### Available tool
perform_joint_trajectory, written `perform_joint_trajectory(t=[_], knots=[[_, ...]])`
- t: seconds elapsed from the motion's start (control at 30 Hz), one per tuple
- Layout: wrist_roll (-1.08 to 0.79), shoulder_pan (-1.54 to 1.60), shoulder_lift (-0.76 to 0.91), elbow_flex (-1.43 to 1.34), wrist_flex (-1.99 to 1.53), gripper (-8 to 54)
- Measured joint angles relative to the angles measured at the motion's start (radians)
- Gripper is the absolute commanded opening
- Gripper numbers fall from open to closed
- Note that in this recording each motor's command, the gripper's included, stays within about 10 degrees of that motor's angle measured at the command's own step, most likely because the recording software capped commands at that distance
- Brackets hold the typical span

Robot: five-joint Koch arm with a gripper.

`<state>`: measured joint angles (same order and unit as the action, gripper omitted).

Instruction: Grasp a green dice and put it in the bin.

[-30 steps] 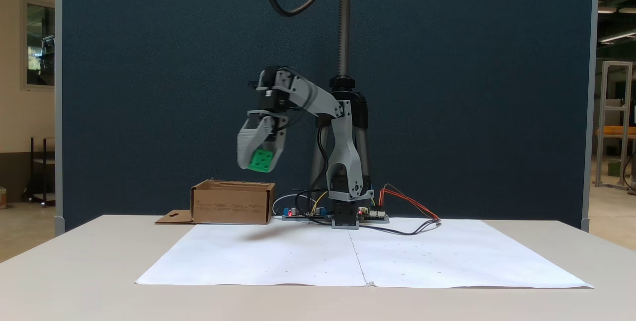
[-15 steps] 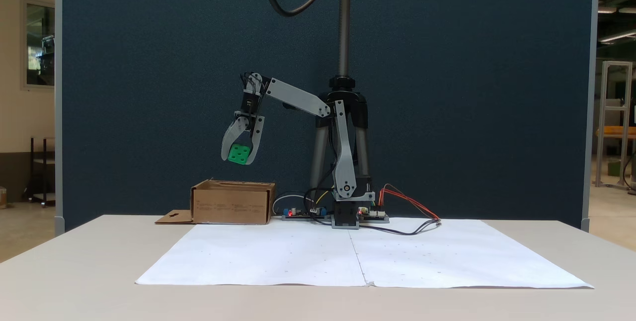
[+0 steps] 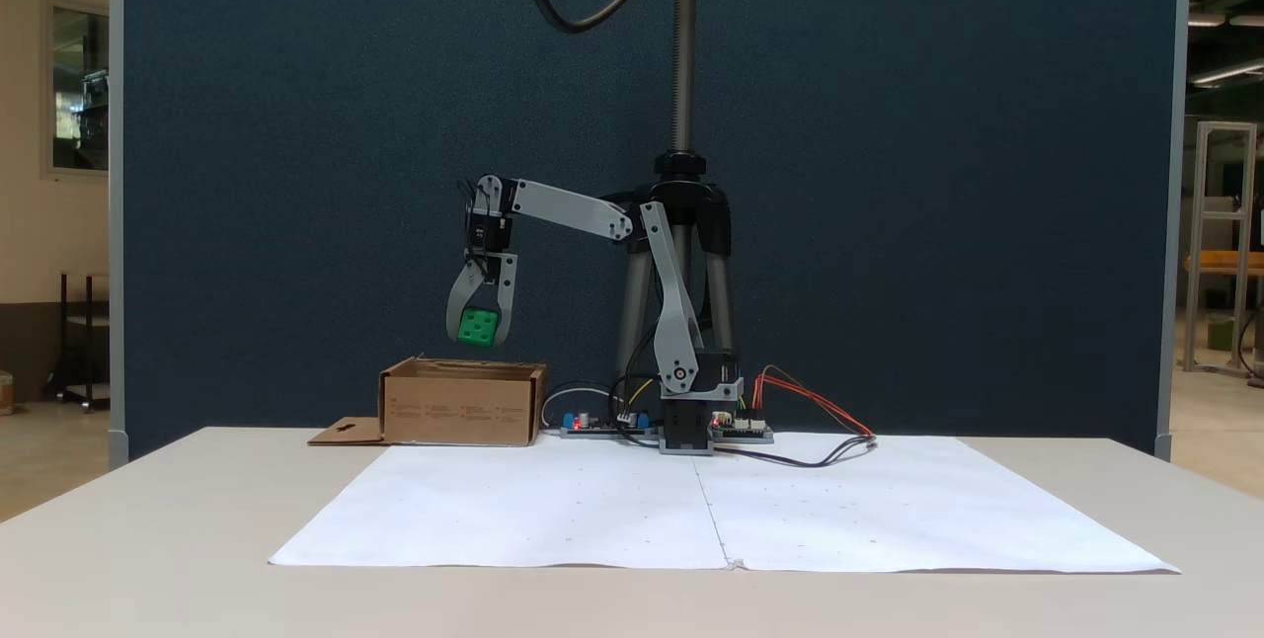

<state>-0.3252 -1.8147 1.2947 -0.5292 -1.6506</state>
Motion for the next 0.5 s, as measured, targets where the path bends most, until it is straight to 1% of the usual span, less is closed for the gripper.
perform_joint_trajectory(t=[0.03,0.07,0.13,0.17,0.23,0.5], knots=[[0.0,-0.005,0.002,-0.006,0.0,11.5],[0.0,-0.006,0.002,-0.014,0.0,14.7],[0.0,-0.005,-0.002,-0.018,0.006,32.0],[0.0,-0.003,0.0,-0.023,0.011,33.6],[0.0,-0.003,0.002,-0.034,0.014,41.1],[0.0,0.0,-0.003,-0.034,0.017,41.1]])
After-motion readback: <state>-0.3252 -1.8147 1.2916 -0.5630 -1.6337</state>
